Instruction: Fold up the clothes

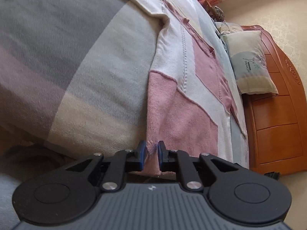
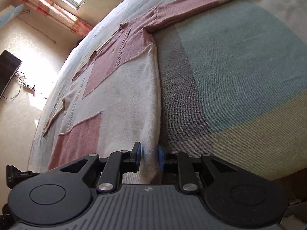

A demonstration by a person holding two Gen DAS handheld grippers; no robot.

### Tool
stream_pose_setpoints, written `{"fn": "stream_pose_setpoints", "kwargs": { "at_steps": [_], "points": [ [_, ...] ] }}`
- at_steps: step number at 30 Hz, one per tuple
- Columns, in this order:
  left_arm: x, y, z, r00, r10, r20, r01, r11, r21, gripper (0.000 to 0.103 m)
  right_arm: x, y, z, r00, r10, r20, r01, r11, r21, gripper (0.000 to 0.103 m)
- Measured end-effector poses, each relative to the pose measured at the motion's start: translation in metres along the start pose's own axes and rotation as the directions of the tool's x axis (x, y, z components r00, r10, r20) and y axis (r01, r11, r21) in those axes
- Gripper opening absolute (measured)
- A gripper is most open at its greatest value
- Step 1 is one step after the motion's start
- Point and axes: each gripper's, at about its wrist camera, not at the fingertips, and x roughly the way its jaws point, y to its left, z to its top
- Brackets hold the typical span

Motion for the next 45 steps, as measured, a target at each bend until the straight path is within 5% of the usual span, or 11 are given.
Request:
{"fn": "stream_pose_setpoints", "kwargs": {
  "at_steps": [8, 13, 17, 23, 26, 29, 32, 34, 37, 41, 45],
  "points": [
    [0.056, -0.083, 0.06, 0.989, 0.065, 0.135, -0.108, 0.932, 0.346, 0.037, 0.022, 0.084, 0.033, 0.994, -0.008, 0.108, 0.041, 0.951, -0.308, 0.06],
    [0.107, -0.059, 0.066, 0.994, 0.059, 0.094, -0.083, 0.955, 0.286, 0.037, 0.079, 0.105, 0.027, 0.999, -0.027, 0.04, 0.039, 0.94, -0.34, 0.06],
    [0.098, -0.033, 0.074, 0.992, 0.064, 0.109, -0.088, 0.968, 0.235, 0.014, 0.082, 0.092, 0.01, 0.999, -0.022, 0.045, 0.036, 0.939, -0.341, 0.061],
    [0.087, -0.062, 0.085, 0.988, 0.024, 0.152, -0.076, 0.936, 0.342, 0.047, 0.07, 0.076, -0.001, 0.995, 0.036, 0.092, -0.008, 0.957, -0.29, 0.063],
    [0.107, -0.081, 0.089, 0.984, 0.037, 0.173, -0.11, 0.896, 0.429, 0.05, 0.071, 0.076, -0.005, 0.991, 0.053, 0.126, -0.022, 0.971, -0.236, 0.073],
    [0.133, -0.074, 0.097, 0.985, 0.065, 0.158, -0.122, 0.914, 0.387, 0.051, 0.074, 0.08, -0.009, 0.986, 0.054, 0.155, -0.018, 0.974, -0.224, 0.083],
    [0.133, -0.065, 0.103, 0.959, 0.143, 0.244, -0.225, 0.908, 0.353, 0.048, 0.076, 0.088, -0.013, 0.986, 0.029, 0.161, 0.015, 0.963, -0.268, 0.086],
    [0.124, -0.07, 0.105, 0.943, 0.194, 0.272, -0.289, 0.883, 0.37, 0.044, 0.077, 0.092, -0.016, 0.986, 0.013, 0.164, 0.035, 0.957, -0.286, 0.087],
    [0.11, -0.092, 0.099, 0.918, 0.24, 0.316, -0.371, 0.801, 0.47, 0.066, 0.078, 0.096, -0.02, 0.985, 0.0, 0.174, 0.055, 0.95, -0.308, 0.092],
    [0.109, -0.113, 0.078, 0.961, 0.129, 0.246, -0.259, 0.738, 0.624, 0.08, 0.082, 0.107, -0.028, 0.985, -0.039, 0.17, 0.1, 0.925, -0.367, 0.1],
    [0.129, -0.085, 0.071, 0.973, 0.177, 0.149, -0.231, 0.777, 0.586, 0.079, 0.091, 0.126, -0.036, 0.975, -0.142, 0.169, 0.203, 0.875, -0.44, 0.103]
  ]
}}
